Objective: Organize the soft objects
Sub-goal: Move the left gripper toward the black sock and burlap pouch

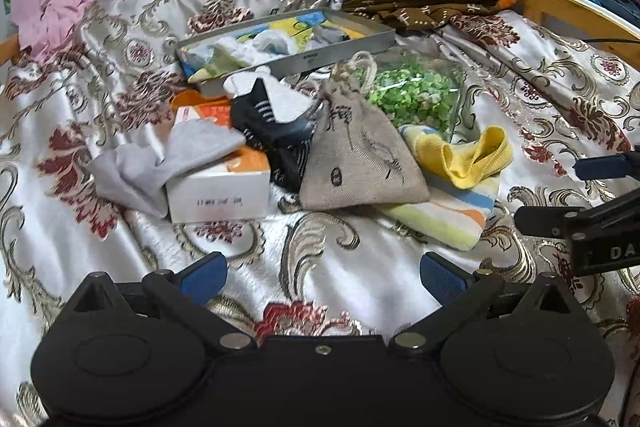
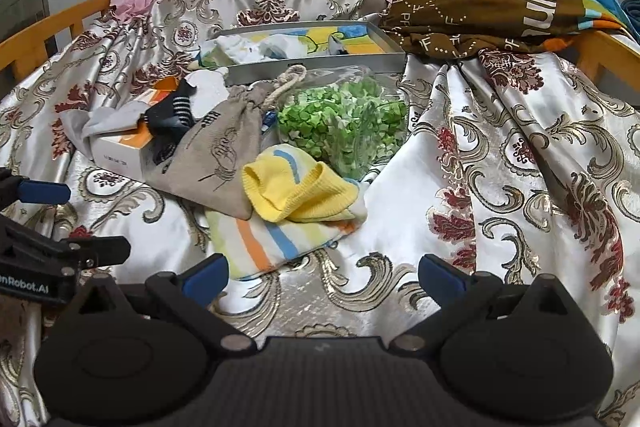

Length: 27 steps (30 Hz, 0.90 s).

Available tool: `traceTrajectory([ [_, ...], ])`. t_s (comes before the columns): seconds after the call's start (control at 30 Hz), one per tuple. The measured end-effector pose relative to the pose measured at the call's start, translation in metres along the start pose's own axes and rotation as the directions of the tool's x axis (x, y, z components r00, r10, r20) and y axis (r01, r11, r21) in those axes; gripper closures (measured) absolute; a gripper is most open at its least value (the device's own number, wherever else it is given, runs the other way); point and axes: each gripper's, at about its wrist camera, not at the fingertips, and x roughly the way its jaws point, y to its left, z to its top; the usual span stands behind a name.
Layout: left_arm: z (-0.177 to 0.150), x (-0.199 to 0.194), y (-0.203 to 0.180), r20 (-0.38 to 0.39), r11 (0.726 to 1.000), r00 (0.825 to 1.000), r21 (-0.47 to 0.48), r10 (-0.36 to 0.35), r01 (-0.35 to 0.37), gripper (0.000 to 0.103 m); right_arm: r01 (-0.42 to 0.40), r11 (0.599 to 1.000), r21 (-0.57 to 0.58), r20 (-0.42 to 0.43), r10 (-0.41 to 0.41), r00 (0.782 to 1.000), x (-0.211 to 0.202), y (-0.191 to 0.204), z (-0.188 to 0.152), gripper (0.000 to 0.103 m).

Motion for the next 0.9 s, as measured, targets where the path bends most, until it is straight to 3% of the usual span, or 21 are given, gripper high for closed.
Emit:
traceTrajectory([
  [0.3,0.018,0.008,-0.005,0.076,0.994,0.996,0.099,-0.051,0.044,0.001,0.017,0.998,-0.065,0.015,-0.016,1.0,0.019,-0.003,0.011,0.0],
  [0.67,0.037,0.029,0.005,0.15,0.989,0.984,0.129,-0.097,0.078,0.001,0.032,0.997,-0.076,0.089,-0.025,0.996,0.027,-0.009,0.021,0.003],
  [0.9,0.042,0.041,0.005,0.171,0.982,0.976,0.16,-0.132,0.105,0.009,0.017,0.997,-0.081,0.101,-0.009,0.995,0.033,-0.011,0.023,0.005],
])
